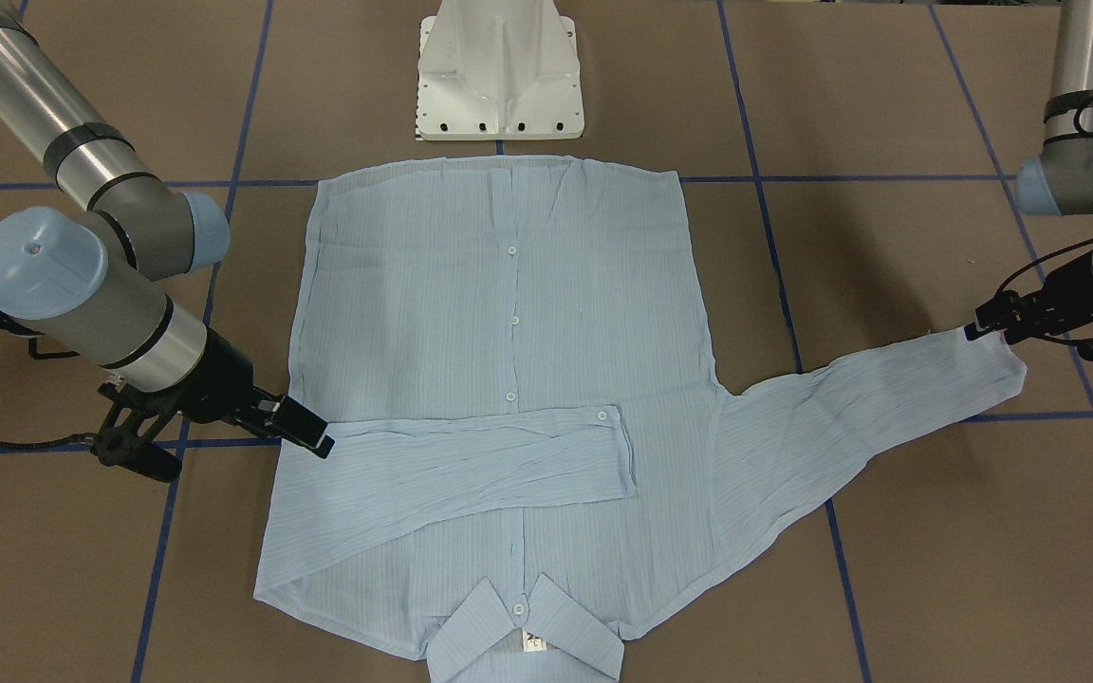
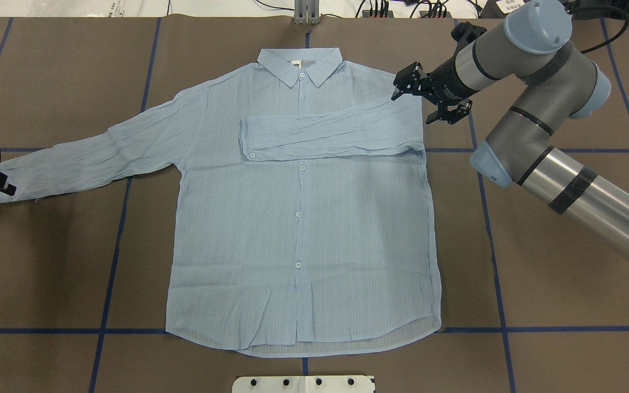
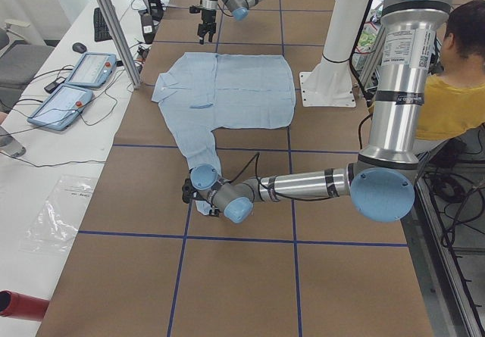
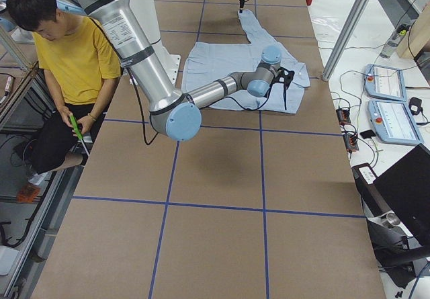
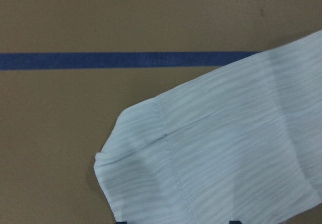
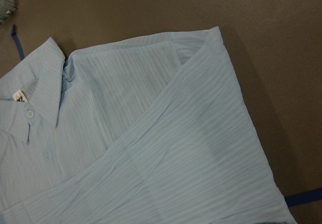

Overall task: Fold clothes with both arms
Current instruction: 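Release the sleeve and hover the right gripper while the left gripper reaches the other cuff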

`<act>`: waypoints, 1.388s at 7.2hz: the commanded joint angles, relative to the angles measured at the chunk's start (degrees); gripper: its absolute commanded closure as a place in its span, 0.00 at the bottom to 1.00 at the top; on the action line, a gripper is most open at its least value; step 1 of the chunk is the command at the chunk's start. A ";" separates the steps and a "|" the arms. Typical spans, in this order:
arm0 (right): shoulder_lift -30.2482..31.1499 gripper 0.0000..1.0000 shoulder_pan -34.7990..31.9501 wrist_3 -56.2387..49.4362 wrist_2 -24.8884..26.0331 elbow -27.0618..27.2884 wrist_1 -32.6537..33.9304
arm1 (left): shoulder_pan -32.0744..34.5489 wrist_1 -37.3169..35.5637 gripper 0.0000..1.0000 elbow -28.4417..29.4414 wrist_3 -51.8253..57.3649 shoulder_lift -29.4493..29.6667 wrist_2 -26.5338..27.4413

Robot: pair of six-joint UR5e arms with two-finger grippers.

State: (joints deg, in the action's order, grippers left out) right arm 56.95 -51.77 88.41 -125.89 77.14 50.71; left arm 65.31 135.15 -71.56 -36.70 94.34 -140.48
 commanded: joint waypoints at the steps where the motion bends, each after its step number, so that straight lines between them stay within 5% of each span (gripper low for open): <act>1: 0.01 0.01 0.00 0.01 -0.06 0.03 -0.09 | 0.00 -0.06 0.30 0.37 -0.39 -0.29 0.03; 3: 0.01 0.01 0.00 0.01 -0.06 0.12 -0.09 | 0.00 -0.06 0.33 0.11 -0.39 -1.26 0.03; 4: 0.09 0.01 -0.09 0.01 -0.14 0.21 -0.17 | 0.00 -0.06 0.45 0.11 -1.35 -1.26 0.03; 5: 0.53 0.01 -0.26 0.09 -0.14 0.21 -1.31 | 0.00 -0.06 0.80 -0.06 -1.53 -1.17 0.03; 6: 1.40 0.01 -0.44 0.01 -0.23 0.21 -1.67 | 0.00 -0.06 1.00 -0.15 -1.53 -1.08 -0.05; 10: 1.76 0.01 -1.31 -0.17 -0.41 0.30 -1.58 | -0.09 -0.59 1.00 -12.95 -13.16 1.01 0.30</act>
State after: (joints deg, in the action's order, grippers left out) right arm 58.56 -52.62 88.30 -126.17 77.43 49.07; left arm 65.28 134.82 -79.74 -43.98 93.82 -140.31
